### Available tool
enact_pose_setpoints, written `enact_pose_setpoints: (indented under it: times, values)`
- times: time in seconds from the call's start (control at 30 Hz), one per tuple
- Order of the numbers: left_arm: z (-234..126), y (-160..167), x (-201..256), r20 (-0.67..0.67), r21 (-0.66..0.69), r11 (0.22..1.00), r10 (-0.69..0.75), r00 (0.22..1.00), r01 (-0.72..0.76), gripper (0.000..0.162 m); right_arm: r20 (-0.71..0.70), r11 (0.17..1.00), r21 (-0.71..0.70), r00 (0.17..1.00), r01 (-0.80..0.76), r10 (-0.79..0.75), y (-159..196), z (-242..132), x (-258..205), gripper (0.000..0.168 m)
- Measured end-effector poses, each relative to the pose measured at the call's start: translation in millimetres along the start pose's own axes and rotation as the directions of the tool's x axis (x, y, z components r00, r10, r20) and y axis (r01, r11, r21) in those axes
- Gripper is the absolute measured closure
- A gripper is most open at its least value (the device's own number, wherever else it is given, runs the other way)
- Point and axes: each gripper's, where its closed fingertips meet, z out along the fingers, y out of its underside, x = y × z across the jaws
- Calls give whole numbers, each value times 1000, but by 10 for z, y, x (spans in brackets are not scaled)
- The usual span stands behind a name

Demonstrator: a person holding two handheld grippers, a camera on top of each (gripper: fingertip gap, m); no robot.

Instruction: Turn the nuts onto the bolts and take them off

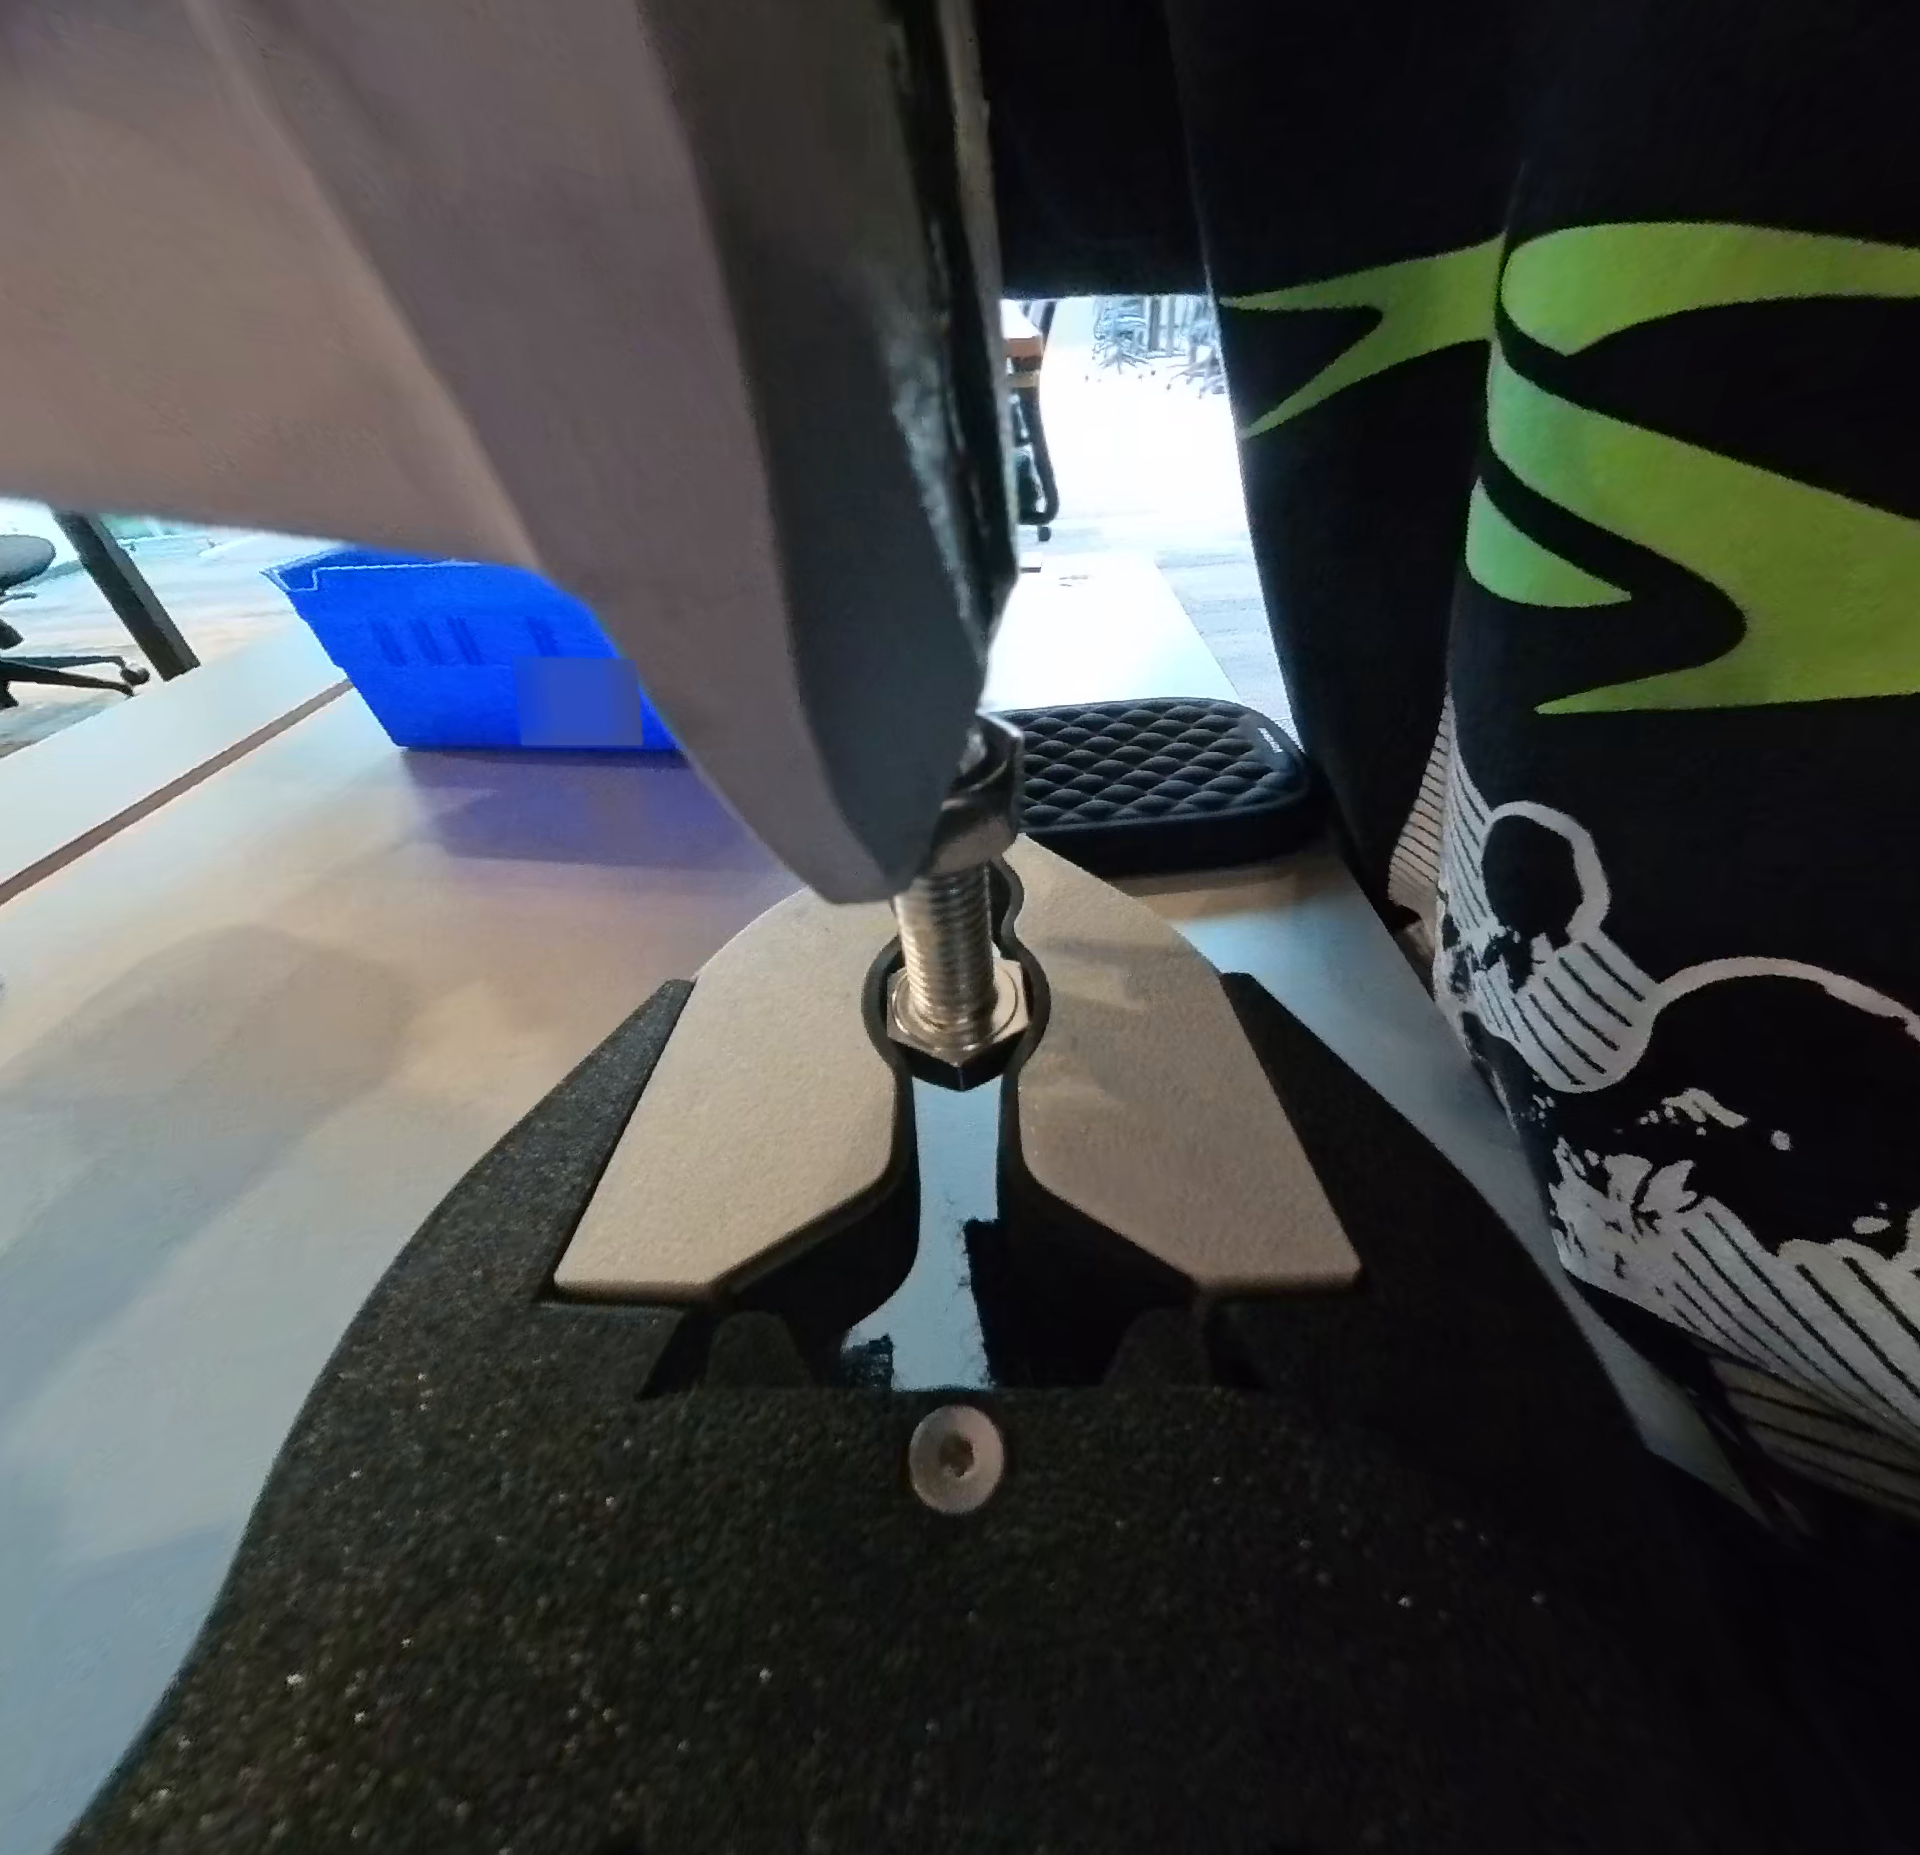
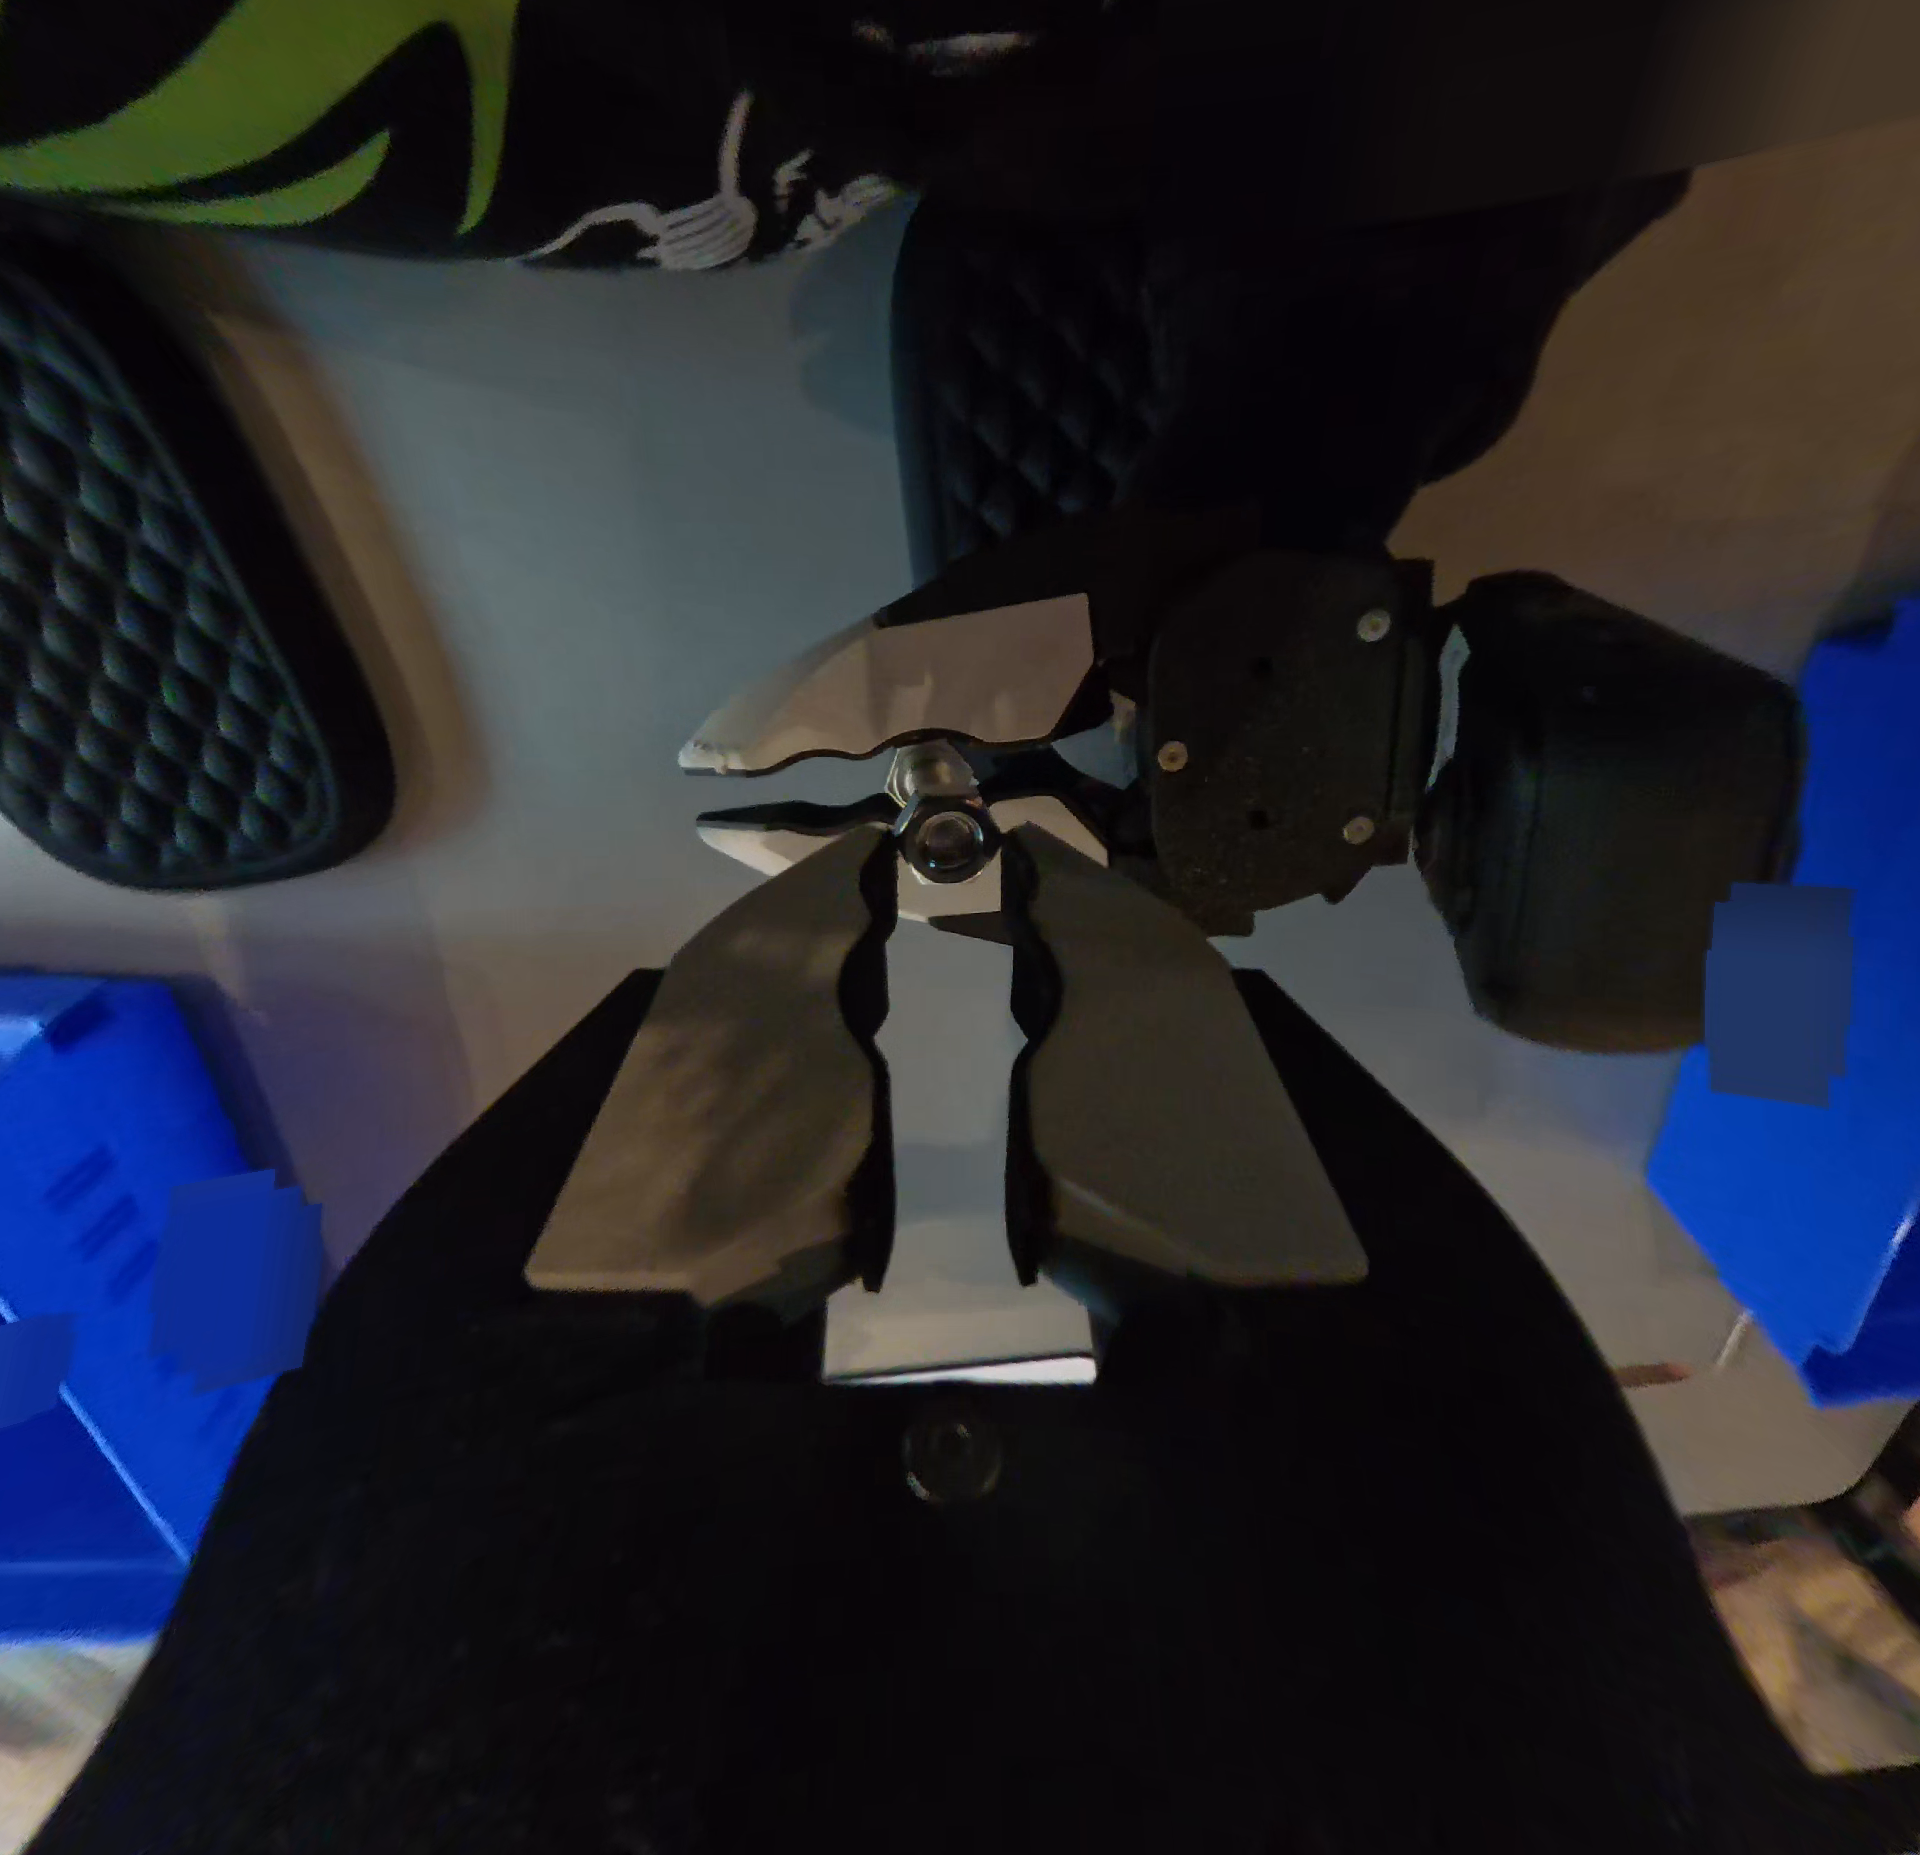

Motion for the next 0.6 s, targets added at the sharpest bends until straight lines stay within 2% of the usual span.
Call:
enact_pose_setpoints:
  times: [0.03,0.13,0.2,0.23,0.3,0.33,0.37,0.43,0.5,0.57,0.6]
  values:
    - [-1,-2,-5,3,1,1000,-1,1000,1,152,-7,999,2,999,-38,38,12,-6,10,150]
    - [-8,-8,-29,17,7,1000,-9,1000,9,152,-28,969,-3,968,-248,248,60,-18,23,150]
    - [-9,-8,-40,25,7,1000,-12,1000,12,152,-54,901,-11,900,-434,433,84,-19,22,150]
    - [-8,-5,-41,26,5,1000,-11,1000,11,152,-69,841,-9,840,-541,539,90,-19,14,150]
    - [-1,2,-39,26,0,1000,-11,1000,11,152,-93,658,9,655,-753,750,103,-13,-13,150]
    - [5,11,-37,25,-7,1000,-10,1000,10,152,-97,569,21,565,-822,820,107,-6,-30,150]
    - [14,21,-32,22,-14,1000,-7,1000,8,152,-98,514,37,509,-857,855,107,2,-34,150]
    - [23,32,-21,19,-22,1000,-2,1000,2,152,-106,487,63,479,-871,871,104,17,-38,150]
    - [18,18,-22,19,-13,1000,-3,1000,4,152,-113,497,84,487,-864,866,104,9,-27,150]
    - [10,5,-27,19,-4,1000,-9,1000,9,152,-112,561,101,551,-821,827,93,-23,-9,142]
    - [9,2,-27,19,-2,1000,-8,1000,8,152,-116,628,114,617,-770,778,87,-55,4,137]
